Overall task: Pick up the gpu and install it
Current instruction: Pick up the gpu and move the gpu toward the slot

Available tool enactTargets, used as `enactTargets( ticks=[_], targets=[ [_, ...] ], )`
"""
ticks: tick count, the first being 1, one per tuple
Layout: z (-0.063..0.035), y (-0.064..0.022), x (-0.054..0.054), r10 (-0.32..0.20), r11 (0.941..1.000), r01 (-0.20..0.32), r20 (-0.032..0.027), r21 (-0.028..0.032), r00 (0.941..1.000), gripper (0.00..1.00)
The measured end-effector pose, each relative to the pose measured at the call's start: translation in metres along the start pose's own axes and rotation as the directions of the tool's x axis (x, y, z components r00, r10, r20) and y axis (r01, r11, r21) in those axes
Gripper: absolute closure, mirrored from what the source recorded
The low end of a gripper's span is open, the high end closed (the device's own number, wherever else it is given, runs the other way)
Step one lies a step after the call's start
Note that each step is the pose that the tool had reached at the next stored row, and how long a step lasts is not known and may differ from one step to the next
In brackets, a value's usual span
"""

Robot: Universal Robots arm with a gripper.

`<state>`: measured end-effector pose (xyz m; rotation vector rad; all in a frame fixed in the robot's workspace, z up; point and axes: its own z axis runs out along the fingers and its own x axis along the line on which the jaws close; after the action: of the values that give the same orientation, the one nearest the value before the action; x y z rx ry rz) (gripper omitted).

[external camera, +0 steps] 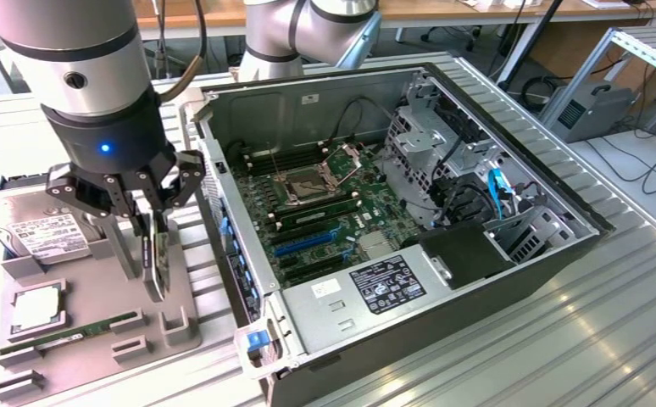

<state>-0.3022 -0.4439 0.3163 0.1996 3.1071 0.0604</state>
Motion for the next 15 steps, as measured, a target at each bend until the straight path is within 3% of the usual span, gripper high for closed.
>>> enactTargets(
  ticks=[10,15],
  targets=[
    [-0.0064,0.0003,0.0,0.0,1.0,0.0,0.0,0.0,1.0,0.72],
    [-0.0275,0.0011,-0.001,0.0,1.0,0.0,0.0,0.0,1.0,0.72]
  ],
)
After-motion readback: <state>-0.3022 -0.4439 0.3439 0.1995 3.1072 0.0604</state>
